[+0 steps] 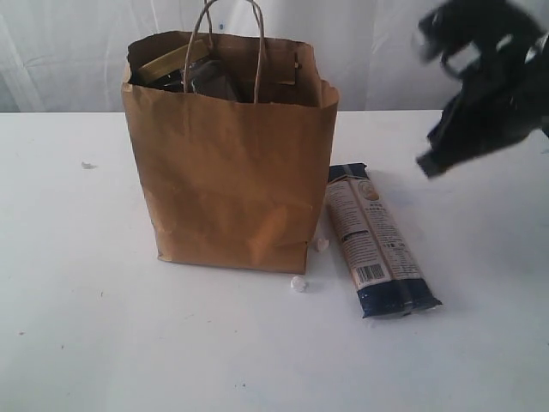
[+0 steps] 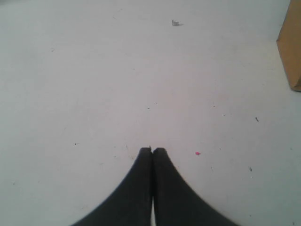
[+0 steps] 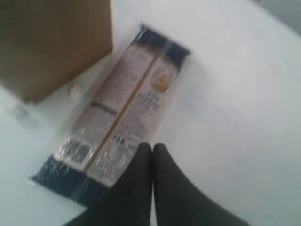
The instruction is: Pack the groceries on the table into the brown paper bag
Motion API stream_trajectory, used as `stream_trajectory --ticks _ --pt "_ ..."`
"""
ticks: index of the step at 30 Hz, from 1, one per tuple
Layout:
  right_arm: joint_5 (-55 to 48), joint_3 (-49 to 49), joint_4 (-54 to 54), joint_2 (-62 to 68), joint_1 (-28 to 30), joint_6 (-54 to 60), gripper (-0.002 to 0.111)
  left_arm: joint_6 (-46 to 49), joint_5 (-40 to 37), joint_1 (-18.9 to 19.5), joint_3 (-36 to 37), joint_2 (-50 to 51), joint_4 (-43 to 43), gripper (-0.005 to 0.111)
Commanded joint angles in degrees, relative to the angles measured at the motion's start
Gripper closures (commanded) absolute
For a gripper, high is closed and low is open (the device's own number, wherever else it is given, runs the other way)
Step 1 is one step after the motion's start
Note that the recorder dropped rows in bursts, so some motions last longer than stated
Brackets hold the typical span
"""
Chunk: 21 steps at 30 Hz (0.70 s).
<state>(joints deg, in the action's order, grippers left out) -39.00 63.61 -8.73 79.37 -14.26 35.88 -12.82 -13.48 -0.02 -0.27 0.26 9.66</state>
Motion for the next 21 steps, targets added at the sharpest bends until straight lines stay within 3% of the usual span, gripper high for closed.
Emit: stream_trajectory --ticks 1,4,6,12,14,21 --pt "1.07 -5.39 -7.47 5.49 0.18 17.88 0.108 0.03 0.23 -0.28 0.27 -0.26 -0.21 0.107" --pt "1.09 -6.13 -13.88 9.12 0.01 30.87 0.108 0.03 0.23 -0.28 0.27 -0.26 -0.21 0.107" --pt "0.96 -6.13 -17.51 11.49 0.01 37.70 0.101 0.03 0.23 -0.28 0.27 -0.26 -0.21 0.107" --pt "2.04 -6.13 -32.13 17.99 0.01 57.81 0.064 0.03 0.23 -0.28 0.27 -0.26 -0.21 0.107" --pt "3.74 -6.13 -37.81 20.02 0.01 64.72 0.056 0.03 0.23 -0.28 0.27 -0.26 -0.21 0.107" --pt "8.88 -5.54 -54.76 28.41 0.01 86.53 0.051 0.03 0.23 -0.28 0.27 -0.26 -0.21 0.107"
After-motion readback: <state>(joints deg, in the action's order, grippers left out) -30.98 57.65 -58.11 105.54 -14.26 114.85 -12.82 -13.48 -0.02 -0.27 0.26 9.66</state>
